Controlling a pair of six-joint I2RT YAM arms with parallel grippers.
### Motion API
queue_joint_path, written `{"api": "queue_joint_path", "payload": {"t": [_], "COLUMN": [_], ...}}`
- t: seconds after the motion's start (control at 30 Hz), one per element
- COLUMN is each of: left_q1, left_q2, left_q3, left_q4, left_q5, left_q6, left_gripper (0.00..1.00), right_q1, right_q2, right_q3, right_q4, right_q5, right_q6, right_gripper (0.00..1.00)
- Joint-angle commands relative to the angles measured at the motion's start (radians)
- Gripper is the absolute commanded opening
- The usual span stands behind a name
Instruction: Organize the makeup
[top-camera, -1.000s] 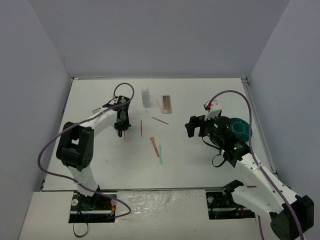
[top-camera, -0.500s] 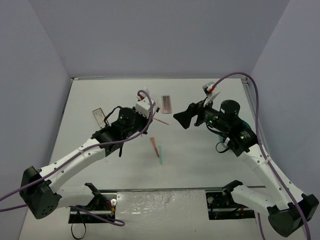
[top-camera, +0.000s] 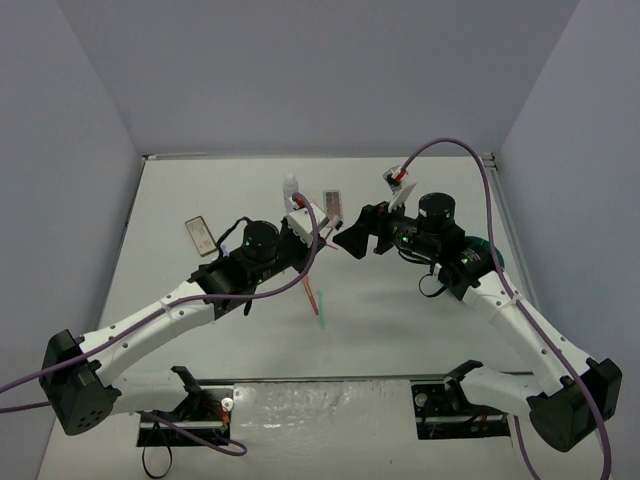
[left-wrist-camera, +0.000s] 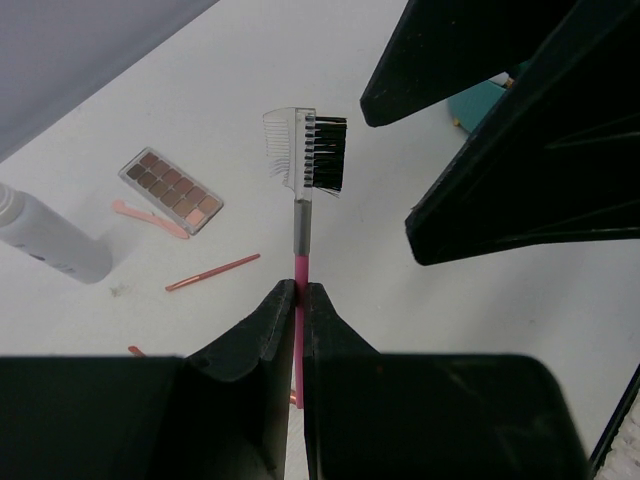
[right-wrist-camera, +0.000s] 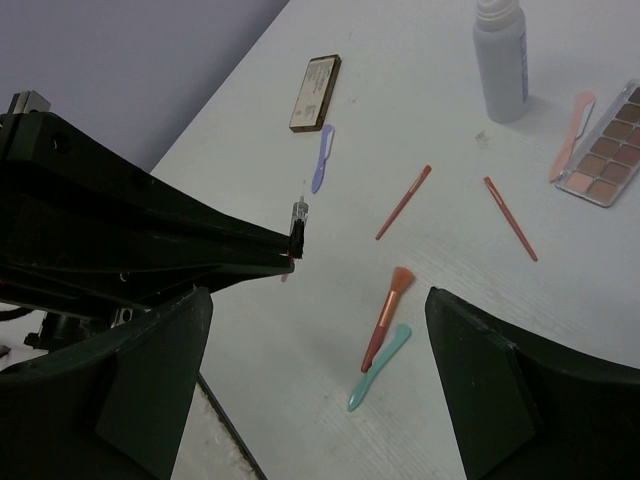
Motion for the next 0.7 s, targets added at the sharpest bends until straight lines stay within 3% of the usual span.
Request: {"api": "queue_joint_path", "payload": {"t": [0.0,0.67], "left_q1": [-0.023,-0.049], "left_q2": [-0.005,0.029], "left_q3": [0.032,0.068], "left_q4": [0.122,0.153], "left_q5": [0.015,0.009], "left_q6": [0.021,0.004], "left_gripper": [0.00,0.00], "right_q1": [0.016,0.034], "right_q2": [0.017,0.046], "right_q3": [0.055,0.015], "right_q4": [0.090,0.170], "right_q5": [-0.007,0.048], "right_q6": [0.030,0.059], "right_gripper": [0.83,0.39]}}
